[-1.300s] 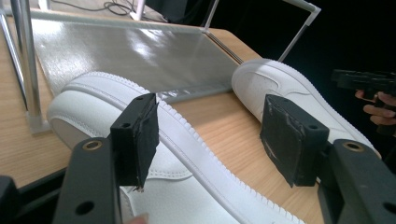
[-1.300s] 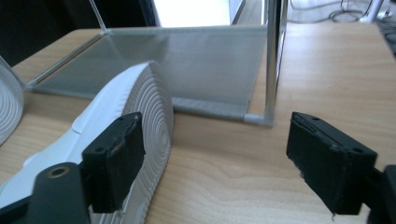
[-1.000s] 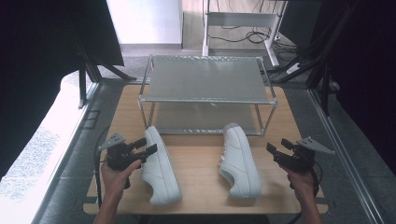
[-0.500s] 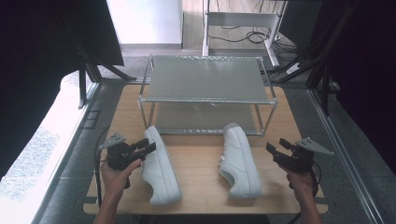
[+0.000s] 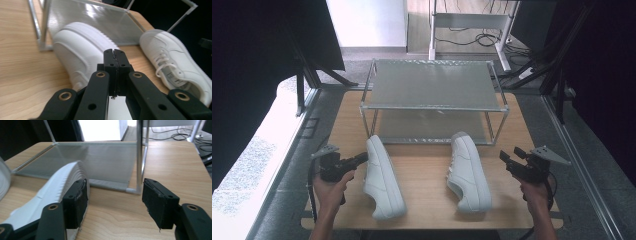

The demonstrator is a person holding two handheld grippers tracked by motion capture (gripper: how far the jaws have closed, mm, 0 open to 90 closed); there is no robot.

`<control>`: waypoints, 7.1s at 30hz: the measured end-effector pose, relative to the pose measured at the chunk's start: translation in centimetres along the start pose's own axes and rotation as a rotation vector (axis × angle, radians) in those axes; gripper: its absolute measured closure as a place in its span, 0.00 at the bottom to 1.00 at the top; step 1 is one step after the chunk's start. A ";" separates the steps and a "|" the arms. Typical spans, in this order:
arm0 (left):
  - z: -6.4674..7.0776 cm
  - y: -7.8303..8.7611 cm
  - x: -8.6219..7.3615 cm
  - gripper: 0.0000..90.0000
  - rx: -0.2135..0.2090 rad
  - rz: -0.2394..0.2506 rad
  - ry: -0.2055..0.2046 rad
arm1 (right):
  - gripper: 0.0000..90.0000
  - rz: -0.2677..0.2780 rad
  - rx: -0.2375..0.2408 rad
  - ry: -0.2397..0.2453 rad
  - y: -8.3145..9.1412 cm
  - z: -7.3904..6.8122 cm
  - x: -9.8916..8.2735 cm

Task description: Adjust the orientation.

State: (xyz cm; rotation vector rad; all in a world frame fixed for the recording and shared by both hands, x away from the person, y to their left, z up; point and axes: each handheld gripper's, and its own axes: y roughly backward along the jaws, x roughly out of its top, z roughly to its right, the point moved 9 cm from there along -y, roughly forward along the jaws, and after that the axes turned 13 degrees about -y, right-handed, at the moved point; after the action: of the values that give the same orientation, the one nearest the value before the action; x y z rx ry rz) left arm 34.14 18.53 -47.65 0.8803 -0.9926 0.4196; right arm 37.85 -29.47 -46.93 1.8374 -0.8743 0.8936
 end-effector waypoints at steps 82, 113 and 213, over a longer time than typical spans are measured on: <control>7.2 -11.0 2.5 1.00 -0.063 -0.168 -0.173 | 0.45 -0.013 0.003 -0.117 -1.3 0.3 -1.8; 11.9 -8.4 -3.8 1.00 -0.154 -0.269 -0.245 | 0.46 -0.058 0.020 -0.071 -1.6 -0.9 -2.7; 4.5 -3.9 -0.7 0.48 -0.061 -0.133 -0.117 | 1.00 -0.246 0.072 0.388 0.4 -7.7 -4.8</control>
State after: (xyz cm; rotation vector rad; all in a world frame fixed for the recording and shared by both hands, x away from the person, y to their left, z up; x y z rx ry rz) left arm 33.90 12.66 -48.86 0.9175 -1.0414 0.2257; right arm 33.44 -21.58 -48.11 1.7064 -0.3709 1.0842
